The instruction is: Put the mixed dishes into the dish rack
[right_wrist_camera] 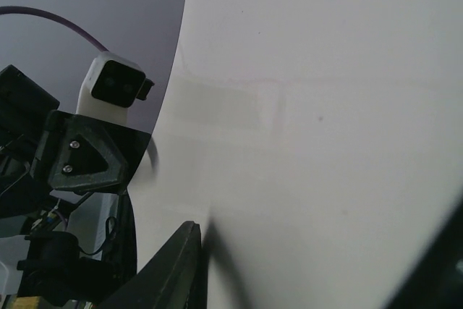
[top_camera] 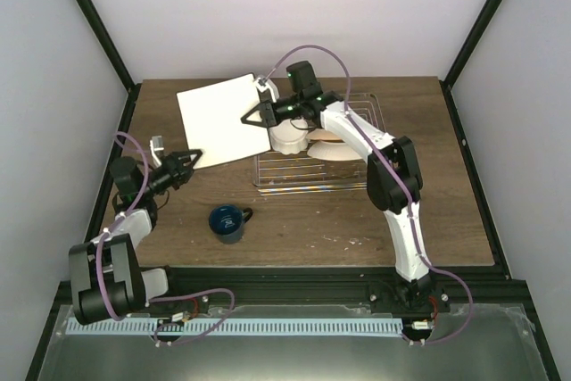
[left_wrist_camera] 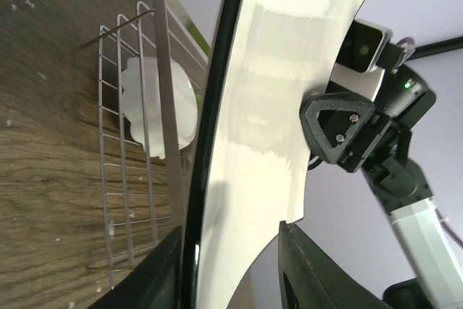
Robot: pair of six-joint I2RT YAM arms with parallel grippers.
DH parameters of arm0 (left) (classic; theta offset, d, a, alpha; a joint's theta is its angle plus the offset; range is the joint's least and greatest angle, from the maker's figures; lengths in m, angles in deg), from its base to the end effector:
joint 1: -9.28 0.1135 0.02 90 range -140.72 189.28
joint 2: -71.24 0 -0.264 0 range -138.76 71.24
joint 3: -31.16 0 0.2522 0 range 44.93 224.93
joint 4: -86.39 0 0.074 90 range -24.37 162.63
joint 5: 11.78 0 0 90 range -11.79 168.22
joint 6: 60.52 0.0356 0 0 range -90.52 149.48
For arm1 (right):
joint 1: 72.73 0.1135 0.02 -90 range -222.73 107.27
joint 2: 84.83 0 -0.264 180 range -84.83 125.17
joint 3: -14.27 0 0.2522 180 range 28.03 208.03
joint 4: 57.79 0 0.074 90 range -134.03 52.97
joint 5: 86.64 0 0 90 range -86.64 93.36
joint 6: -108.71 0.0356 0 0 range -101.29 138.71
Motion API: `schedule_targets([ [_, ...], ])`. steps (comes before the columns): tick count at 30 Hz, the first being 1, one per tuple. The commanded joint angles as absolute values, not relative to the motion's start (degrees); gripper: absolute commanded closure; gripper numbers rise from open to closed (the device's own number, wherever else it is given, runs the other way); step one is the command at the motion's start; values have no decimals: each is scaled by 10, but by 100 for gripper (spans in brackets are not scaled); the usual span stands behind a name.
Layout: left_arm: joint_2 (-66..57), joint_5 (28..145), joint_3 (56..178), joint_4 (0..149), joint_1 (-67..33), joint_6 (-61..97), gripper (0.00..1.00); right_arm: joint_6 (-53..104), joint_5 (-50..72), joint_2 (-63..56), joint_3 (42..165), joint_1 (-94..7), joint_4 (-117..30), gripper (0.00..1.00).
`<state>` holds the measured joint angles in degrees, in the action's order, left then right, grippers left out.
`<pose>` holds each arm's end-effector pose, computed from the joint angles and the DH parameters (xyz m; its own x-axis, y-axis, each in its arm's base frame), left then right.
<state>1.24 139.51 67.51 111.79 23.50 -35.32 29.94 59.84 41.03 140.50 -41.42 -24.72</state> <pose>0.2304 0.0262 0.2088 -0.7138 -0.6293 -0.3075 0.1821 0.2572 -0.9490 0.4166 0.2881 0.2785 -0.6253 -0.2545 -0.7377 -0.7795 0.1598 0.6057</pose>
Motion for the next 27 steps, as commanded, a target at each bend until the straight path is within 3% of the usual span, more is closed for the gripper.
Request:
schedule_targets([
  [1,9,1402,691,1131,236,-300,62,250,581,387,1432,-411,-245,99],
  [11,-28,1389,733,1058,237,-242,31,194,518,351,1440,-419,-209,99],
  [15,-55,1383,772,1017,243,-202,11,145,497,332,1440,-420,-190,99],
  [27,-129,1389,864,968,301,-162,2,39,424,210,1329,-419,-196,99],
])
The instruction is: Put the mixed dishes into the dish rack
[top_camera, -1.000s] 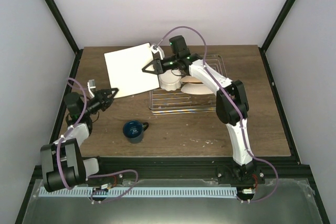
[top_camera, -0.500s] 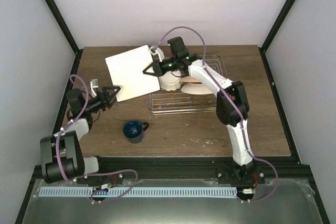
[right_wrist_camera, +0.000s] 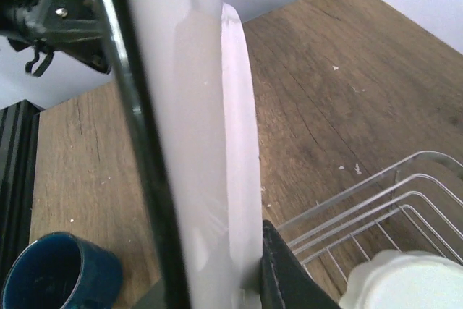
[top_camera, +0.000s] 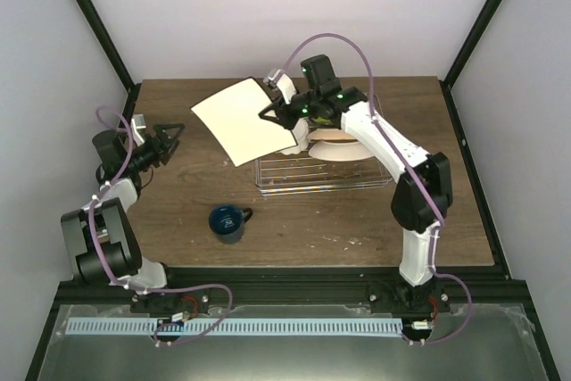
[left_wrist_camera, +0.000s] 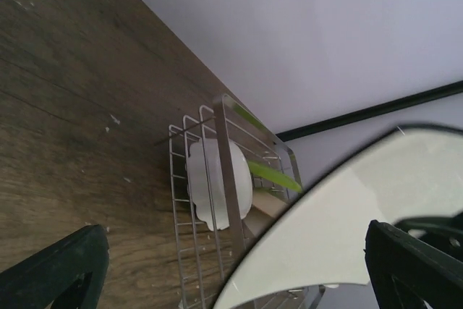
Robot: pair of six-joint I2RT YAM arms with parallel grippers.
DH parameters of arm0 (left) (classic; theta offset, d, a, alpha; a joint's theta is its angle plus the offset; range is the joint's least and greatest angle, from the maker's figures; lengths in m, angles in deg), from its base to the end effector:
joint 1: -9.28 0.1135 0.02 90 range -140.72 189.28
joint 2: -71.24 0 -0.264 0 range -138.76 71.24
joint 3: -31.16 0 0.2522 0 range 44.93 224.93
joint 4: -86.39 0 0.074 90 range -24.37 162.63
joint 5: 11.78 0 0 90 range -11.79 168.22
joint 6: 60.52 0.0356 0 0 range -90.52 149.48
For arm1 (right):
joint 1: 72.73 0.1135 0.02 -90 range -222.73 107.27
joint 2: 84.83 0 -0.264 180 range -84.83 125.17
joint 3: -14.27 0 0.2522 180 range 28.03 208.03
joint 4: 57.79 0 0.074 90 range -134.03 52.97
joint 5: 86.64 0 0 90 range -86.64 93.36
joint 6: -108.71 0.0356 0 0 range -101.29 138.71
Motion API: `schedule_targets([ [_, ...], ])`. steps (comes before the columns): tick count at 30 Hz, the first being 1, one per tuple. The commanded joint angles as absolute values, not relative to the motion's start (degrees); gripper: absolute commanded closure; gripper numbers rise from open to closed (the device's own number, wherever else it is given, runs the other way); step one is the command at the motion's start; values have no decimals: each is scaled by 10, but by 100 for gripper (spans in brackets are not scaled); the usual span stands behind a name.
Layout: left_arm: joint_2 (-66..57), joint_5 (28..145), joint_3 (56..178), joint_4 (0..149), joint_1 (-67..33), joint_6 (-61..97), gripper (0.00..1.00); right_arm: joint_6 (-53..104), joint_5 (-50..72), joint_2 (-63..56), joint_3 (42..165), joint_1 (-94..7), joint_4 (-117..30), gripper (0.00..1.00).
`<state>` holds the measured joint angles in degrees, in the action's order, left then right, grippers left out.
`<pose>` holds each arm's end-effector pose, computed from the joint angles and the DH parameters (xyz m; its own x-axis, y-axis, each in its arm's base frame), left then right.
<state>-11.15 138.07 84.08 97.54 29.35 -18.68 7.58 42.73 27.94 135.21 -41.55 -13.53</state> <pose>0.2847 0.0712 0.2222 -0.6430 -0.6333 -0.4307 0.1794 0.4222 -0.8886 0.3766 0.2543 0.3330 -0.3326 -0.3757 -0.8650 -0.9203 0.3297 0.2106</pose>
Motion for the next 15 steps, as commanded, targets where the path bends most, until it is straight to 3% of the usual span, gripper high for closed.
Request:
schedule_targets([
  [1,-134,1391,867,971,301,-162,2,44,427,210,1324,-420,-197,99],
  [15,-159,1391,867,1003,302,-177,0,-13,396,151,1349,-418,-149,99],
])
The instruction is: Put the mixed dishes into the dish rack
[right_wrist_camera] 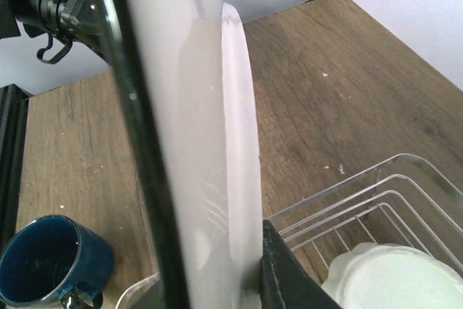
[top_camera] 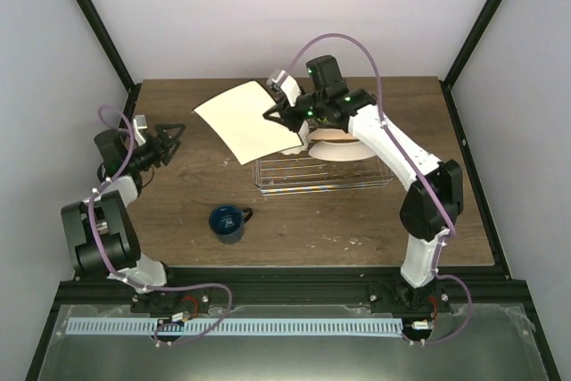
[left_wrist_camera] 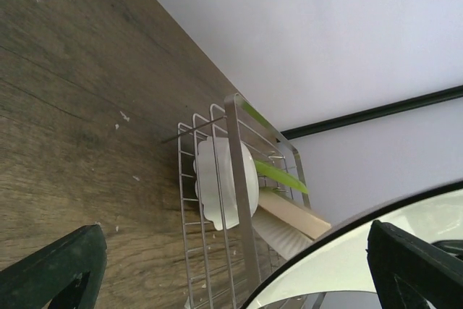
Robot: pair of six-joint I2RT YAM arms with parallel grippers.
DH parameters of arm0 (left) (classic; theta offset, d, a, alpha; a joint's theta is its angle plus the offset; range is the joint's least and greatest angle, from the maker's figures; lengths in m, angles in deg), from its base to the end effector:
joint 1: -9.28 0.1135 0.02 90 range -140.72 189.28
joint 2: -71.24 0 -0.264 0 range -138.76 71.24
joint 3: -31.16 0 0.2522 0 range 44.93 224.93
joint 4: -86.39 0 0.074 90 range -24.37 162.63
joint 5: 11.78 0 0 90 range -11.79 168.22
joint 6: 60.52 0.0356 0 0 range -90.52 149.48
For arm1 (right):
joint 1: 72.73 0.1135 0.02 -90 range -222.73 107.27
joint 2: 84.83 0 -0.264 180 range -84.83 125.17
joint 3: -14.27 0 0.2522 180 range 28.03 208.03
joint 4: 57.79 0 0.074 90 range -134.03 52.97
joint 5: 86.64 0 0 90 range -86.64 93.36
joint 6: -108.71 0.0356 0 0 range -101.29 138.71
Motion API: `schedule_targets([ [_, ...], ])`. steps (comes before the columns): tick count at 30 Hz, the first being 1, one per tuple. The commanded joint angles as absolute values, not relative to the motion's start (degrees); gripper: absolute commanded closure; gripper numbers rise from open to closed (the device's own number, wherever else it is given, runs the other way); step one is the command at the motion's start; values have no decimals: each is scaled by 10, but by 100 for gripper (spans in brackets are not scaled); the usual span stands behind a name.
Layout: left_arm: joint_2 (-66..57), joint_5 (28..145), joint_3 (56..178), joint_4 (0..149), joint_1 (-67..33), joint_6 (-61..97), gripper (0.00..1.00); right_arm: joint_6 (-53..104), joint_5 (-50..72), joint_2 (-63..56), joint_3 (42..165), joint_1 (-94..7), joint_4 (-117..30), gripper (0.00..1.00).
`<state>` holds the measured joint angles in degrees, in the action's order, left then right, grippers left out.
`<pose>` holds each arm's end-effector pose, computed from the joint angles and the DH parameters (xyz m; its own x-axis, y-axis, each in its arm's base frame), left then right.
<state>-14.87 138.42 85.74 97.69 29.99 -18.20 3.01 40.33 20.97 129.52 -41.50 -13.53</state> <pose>0.2944 0.0783 0.2133 -0.6510 -0.6390 -0.4099 0.1553 0.4164 -0.8958 0.3521 0.2385 0.3505 -0.2436 -0.4005 -0.8833 -0.9373 0.3311 0.1083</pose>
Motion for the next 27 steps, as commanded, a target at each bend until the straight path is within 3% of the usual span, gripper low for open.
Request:
schedule_targets([
  [1,-161,1392,868,1005,302,-178,0,-16,394,141,1351,-419,-148,99],
  [16,-191,1395,874,1024,302,-185,0,-100,292,64,1343,-417,-37,99],
  [27,-213,1393,877,1053,301,-202,0,-171,133,-39,1196,-382,-56,99],
])
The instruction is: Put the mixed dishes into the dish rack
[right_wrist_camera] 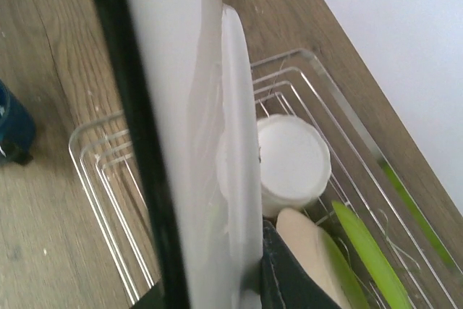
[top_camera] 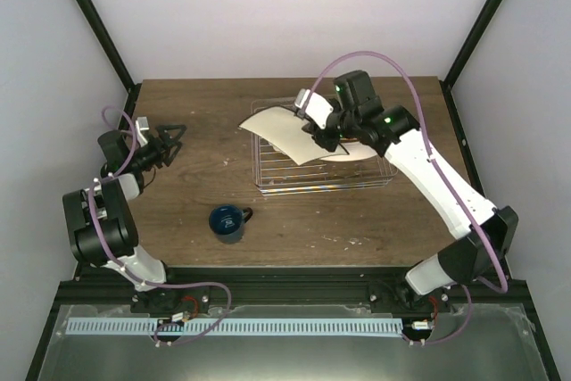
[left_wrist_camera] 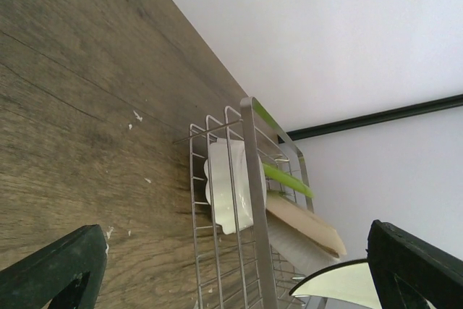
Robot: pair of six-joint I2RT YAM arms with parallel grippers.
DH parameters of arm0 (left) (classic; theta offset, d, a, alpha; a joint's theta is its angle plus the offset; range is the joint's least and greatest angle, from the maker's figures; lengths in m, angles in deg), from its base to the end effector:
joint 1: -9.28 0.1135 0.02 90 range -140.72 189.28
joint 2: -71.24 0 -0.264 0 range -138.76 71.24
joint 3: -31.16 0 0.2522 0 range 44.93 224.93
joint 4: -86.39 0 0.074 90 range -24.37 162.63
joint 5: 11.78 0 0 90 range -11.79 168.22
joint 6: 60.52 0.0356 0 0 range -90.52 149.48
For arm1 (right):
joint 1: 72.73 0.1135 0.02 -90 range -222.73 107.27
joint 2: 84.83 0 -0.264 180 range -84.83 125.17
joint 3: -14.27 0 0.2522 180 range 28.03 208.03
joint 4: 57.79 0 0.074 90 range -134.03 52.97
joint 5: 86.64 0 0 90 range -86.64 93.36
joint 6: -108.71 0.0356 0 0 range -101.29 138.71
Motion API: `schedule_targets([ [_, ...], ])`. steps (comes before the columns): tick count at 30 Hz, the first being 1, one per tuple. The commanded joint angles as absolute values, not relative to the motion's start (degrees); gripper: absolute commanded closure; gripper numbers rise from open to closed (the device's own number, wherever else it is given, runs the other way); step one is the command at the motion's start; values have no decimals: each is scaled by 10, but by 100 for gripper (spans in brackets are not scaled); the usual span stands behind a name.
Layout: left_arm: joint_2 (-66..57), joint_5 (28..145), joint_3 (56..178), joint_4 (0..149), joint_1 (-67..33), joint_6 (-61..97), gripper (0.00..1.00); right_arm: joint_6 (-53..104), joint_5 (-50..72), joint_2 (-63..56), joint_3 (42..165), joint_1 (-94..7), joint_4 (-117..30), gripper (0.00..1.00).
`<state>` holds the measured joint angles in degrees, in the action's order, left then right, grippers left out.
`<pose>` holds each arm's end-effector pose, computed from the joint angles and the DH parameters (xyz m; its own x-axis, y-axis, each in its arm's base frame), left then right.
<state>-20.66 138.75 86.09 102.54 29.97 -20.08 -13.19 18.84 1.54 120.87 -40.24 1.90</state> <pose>0.3064 0.0826 0.1932 -0.6628 -0.6506 -0.3708 0.1280 0.3895 -0.9121 0.2678 0.1818 0.3953 -0.0897 -0.6609 -0.7451 -0.8703 0.4157 -0.2640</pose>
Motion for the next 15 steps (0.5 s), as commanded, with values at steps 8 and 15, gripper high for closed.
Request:
schedule_targets([
  [8,-214,1392,872,1047,301,-195,0,-218,43,-65,1166,-334,-47,99],
  [15,-214,1391,869,1041,301,-189,0,-254,-85,-57,1149,-279,-13,99],
])
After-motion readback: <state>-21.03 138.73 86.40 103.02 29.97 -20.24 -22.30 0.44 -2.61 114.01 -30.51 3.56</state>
